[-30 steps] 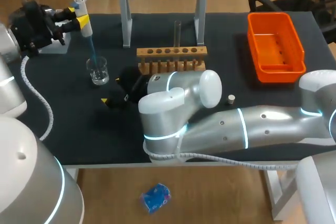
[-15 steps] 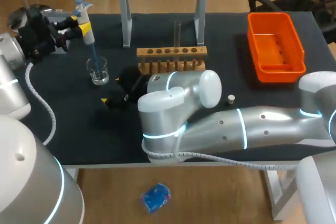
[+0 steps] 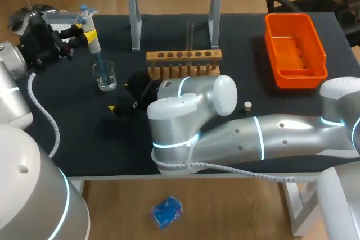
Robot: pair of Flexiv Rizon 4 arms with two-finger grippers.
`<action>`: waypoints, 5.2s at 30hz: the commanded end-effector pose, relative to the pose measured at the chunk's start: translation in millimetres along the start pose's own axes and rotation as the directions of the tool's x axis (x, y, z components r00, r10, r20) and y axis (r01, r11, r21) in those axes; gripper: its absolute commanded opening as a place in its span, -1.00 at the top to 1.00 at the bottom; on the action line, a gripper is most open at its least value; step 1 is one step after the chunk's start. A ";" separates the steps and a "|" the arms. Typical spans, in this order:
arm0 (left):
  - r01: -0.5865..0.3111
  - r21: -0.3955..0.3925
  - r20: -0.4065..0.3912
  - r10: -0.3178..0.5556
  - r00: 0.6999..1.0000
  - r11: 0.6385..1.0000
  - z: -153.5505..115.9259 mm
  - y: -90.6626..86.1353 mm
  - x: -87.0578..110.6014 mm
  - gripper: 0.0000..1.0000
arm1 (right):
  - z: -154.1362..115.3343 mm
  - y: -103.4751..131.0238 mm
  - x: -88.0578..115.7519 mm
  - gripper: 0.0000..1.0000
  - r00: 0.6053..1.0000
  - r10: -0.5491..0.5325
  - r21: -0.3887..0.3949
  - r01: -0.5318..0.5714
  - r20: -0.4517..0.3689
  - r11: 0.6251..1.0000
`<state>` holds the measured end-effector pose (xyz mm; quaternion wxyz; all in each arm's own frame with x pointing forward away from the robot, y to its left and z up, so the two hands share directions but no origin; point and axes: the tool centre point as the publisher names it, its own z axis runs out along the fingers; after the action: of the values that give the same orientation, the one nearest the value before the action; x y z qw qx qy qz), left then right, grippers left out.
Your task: Invert the test tube, pick up the pipette, mount the tip to pipette, aspirate from beaker and dispense into the tube, eject the tip, return the pipette, and cap with the stopper.
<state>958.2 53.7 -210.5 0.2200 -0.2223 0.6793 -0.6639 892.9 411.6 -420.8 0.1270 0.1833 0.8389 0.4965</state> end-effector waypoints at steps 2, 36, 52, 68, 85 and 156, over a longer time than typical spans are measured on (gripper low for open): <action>0.003 0.001 0.000 -0.003 1.000 1.000 0.9 4.1 -0.1 1.00 | 0.8 0.3 0.7 -1.00 1.000 -0.001 0.004 0.001 0.003 1.000; 0.009 -0.002 -0.007 -0.009 1.000 1.000 5.1 12.8 0.7 1.00 | 0.8 0.3 0.7 -1.00 1.000 -0.001 0.004 0.001 0.003 1.000; -0.012 -0.002 -0.016 0.012 1.000 1.000 8.0 2.1 1.7 1.00 | 0.8 0.3 0.7 -1.00 1.000 -0.001 0.004 0.001 0.003 1.000; -0.012 -0.004 -0.023 0.012 1.000 1.000 8.9 3.3 3.7 1.00 | 0.8 0.3 0.7 -1.00 1.000 -0.001 0.004 0.001 0.003 1.000; -0.012 -0.004 -0.023 0.012 1.000 1.000 8.9 3.3 3.7 1.00 | -41.3 11.8 10.8 -1.00 0.999 -0.042 0.027 0.041 0.012 0.999; -0.012 -0.004 -0.023 0.012 1.000 1.000 8.9 3.3 3.7 1.00 | -191.3 193.3 -71.8 -1.00 0.709 -0.194 -0.109 0.164 -0.678 0.980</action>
<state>960.2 44.7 -213.6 0.2148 -0.2115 0.6851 -0.6631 913.1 316.7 -161.6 0.0343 0.0171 0.8317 0.5538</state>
